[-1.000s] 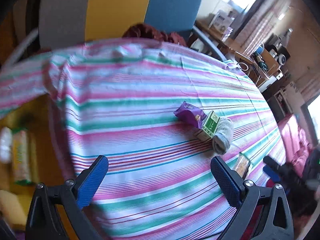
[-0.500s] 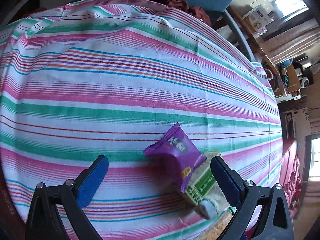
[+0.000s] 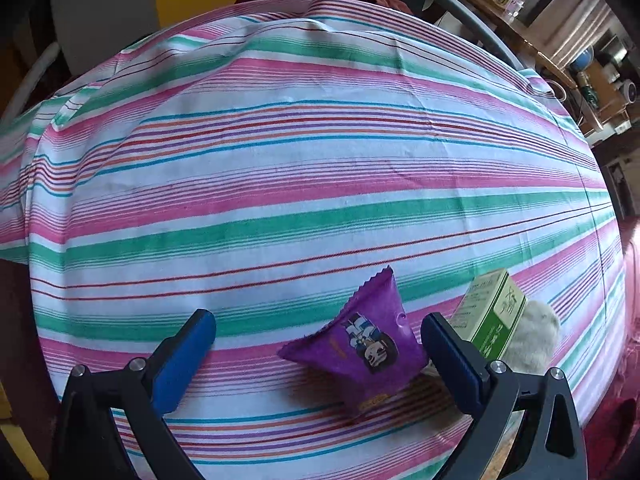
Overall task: Organize objects
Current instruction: 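Move both tools back over the cloth toward the remaining items, then grasp the purple packet with the left gripper, then carry the purple packet toward the tray while the right gripper grasps the cracker packet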
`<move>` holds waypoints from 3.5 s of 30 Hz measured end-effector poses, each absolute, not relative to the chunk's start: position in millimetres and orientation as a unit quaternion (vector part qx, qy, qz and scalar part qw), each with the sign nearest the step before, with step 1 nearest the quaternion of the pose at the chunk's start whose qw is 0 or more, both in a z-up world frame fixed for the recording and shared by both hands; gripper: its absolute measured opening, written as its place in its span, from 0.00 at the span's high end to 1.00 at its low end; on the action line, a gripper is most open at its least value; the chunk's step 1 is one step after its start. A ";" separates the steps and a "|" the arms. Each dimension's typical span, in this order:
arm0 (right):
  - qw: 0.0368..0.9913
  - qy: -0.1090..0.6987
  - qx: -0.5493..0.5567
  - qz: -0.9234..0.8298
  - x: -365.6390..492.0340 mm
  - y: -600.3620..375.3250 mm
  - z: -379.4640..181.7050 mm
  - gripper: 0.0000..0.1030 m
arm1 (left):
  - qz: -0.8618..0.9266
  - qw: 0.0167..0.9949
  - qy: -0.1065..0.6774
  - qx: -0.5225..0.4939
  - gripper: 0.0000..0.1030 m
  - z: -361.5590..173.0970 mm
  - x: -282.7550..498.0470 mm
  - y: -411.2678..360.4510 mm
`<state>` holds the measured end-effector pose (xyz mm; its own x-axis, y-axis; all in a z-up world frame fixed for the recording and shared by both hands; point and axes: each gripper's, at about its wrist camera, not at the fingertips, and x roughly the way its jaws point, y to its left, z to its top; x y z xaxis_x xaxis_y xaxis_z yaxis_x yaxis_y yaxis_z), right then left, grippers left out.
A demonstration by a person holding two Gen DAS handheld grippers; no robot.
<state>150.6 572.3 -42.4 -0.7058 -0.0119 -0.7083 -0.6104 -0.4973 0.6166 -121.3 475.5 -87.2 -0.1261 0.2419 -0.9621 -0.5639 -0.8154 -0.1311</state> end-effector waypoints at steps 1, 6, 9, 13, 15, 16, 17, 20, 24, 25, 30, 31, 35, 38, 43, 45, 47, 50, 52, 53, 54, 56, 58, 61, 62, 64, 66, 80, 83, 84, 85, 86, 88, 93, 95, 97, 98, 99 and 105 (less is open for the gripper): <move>0.188 0.464 -0.335 0.798 150.6 572.3 -42.4 0.24 | 0.737 0.277 0.134 -0.602 0.01 -87.0 -120.6 469.4; 0.195 0.460 -0.340 0.797 150.2 572.2 -42.3 0.24 | 0.732 0.291 0.150 -0.597 0.01 -87.8 -113.3 447.0; 0.199 0.457 -0.343 0.796 150.2 571.5 -42.1 0.24 | 0.734 0.299 0.158 -0.589 0.01 -86.9 -108.5 433.1; 0.204 0.453 -0.345 0.796 150.3 571.3 -42.0 0.24 | 0.732 0.304 0.177 -0.584 0.01 -87.3 -103.4 430.8; 0.205 0.452 -0.346 0.796 149.6 571.1 -42.2 0.24 | 0.728 0.303 0.181 -0.588 0.01 -87.3 -105.2 429.6; 0.205 0.451 -0.346 0.796 149.4 571.0 -42.2 0.24 | 0.728 0.302 0.181 -0.588 0.01 -87.2 -105.4 428.2; 0.205 0.451 -0.347 0.797 150.0 571.0 -42.3 0.24 | 0.728 0.302 0.182 -0.589 0.01 -87.2 -105.4 427.0; 0.205 0.451 -0.347 0.797 150.3 570.5 -42.4 0.24 | 0.728 0.301 0.185 -0.588 0.01 -86.8 -104.9 423.2; 0.203 0.450 -0.347 0.797 151.0 570.1 -42.5 0.24 | 0.729 0.299 0.181 -0.588 0.01 -82.7 -105.8 417.3; 0.203 0.451 -0.347 0.797 151.3 570.1 -42.6 0.24 | 0.729 0.302 0.184 -0.585 0.02 -80.8 -105.9 416.2; 0.201 0.452 -0.346 0.797 151.3 569.9 -42.5 0.24 | 0.735 0.337 0.235 -0.540 0.17 -70.7 -92.6 414.3; 0.202 0.452 -0.346 0.797 151.3 569.9 -42.5 0.24 | 0.733 0.349 0.249 -0.528 0.19 -68.8 -87.6 413.5; 0.202 0.452 -0.346 0.797 151.4 569.7 -42.7 0.24 | 0.720 0.381 0.286 -0.504 0.24 -65.2 -75.4 408.8; 0.202 0.452 -0.346 0.797 151.3 569.5 -42.8 0.24 | 0.716 0.390 0.303 -0.494 0.26 -63.2 -73.1 403.6; 0.202 0.451 -0.348 0.797 151.0 566.9 -42.3 0.24 | 0.708 0.394 0.321 -0.490 0.44 -63.0 -70.7 404.8; 0.203 0.449 -0.349 0.797 150.7 565.5 -41.8 0.24 | 0.712 0.395 0.330 -0.478 0.45 -61.7 -68.1 402.6; 0.203 0.448 -0.350 0.797 149.1 564.8 -41.9 0.24 | 0.717 0.395 0.333 -0.468 0.47 -59.3 -65.2 396.5; 0.204 0.446 -0.350 0.798 146.7 563.8 -42.1 0.24 | 0.725 0.401 0.305 -0.470 0.48 -49.8 -65.7 377.7; 0.205 0.443 -0.351 0.799 145.9 563.1 -42.3 0.24 | 0.735 0.405 0.283 -0.464 0.48 -37.9 -63.1 356.6; 0.206 0.441 -0.352 0.799 145.5 562.6 -42.2 0.24 | 0.738 0.408 0.274 -0.462 0.48 -32.5 -61.6 346.3; 0.207 0.439 -0.353 0.800 144.9 561.6 -42.0 0.24 | 0.741 0.409 0.268 -0.460 0.48 -30.8 -56.5 364.9; 0.209 0.432 -0.357 0.802 143.5 559.7 -41.5 0.24 | 0.750 0.405 0.259 -0.455 0.50 -20.9 -37.4 371.0; 0.209 0.424 -0.363 0.803 141.7 557.5 -41.6 0.24 | 0.749 0.409 0.242 -0.462 0.53 -28.1 -47.3 372.2; 0.211 0.419 -0.372 0.801 139.2 555.8 -43.0 0.24 | 0.749 0.409 0.230 -0.468 0.56 -33.0 -39.4 350.9; 0.214 0.420 -0.374 0.799 139.7 556.7 -44.1 0.24 | 0.750 0.410 0.226 -0.467 0.56 -40.1 -41.4 352.8; 0.223 0.422 -0.376 0.794 140.1 559.0 -46.0 0.24 | 0.750 0.413 0.213 -0.470 0.56 -39.3 -34.2 339.7; 0.230 0.424 -0.378 0.790 142.3 561.1 -47.0 0.24 | 0.749 0.415 0.205 -0.474 0.56 -43.5 -32.0 334.6; 0.250 0.418 -0.386 0.783 142.9 561.5 -47.7 0.24 | 0.709 0.454 0.251 -0.477 0.39 -54.3 6.2 334.1; 0.250 0.418 -0.386 0.784 142.5 560.7 -47.2 0.24 | 0.703 0.457 0.271 -0.472 0.34 -56.4 8.7 340.5; 0.250 0.418 -0.386 0.784 142.4 560.6 -47.2 0.24 | 0.704 0.453 0.279 -0.471 0.34 -57.8 8.3 342.8; 0.250 0.418 -0.386 0.783 142.4 560.5 -47.2 0.24 | 0.703 0.451 0.284 -0.471 0.35 -59.9 7.4 344.9; 0.250 0.419 -0.386 0.783 142.3 560.3 -47.1 0.24 | 0.702 0.449 0.286 -0.473 0.35 -62.5 6.1 347.0; 0.251 0.419 -0.386 0.782 142.4 560.4 -47.4 0.24 | 0.698 0.444 0.288 -0.482 0.38 -70.0 1.9 352.0; 0.258 0.419 -0.393 0.777 142.1 560.5 -49.6 0.24 | 0.702 0.434 0.276 -0.492 0.59 -80.1 -7.0 357.4; 0.265 0.416 -0.403 0.771 141.3 561.1 -53.0 0.24 | 0.710 0.432 0.267 -0.488 0.60 -79.5 -7.4 355.8; 0.271 0.410 -0.416 0.765 139.5 560.2 -56.3 0.24 | 0.718 0.429 0.256 -0.485 0.61 -79.0 -7.1 351.5; 0.274 0.405 -0.422 0.763 138.3 559.5 -57.4 0.24 | 0.721 0.428 0.245 -0.486 0.61 -77.4 -7.4 348.1; 0.277 0.400 -0.428 0.761 136.6 558.7 -58.7 0.24 | 0.723 0.430 0.234 -0.487 0.61 -74.9 -7.1 344.6; 0.275 0.375 -0.485 0.741 115.4 552.5 -77.0 0.24 | 0.740 0.447 0.168 -0.474 0.61 -49.6 -2.6 315.2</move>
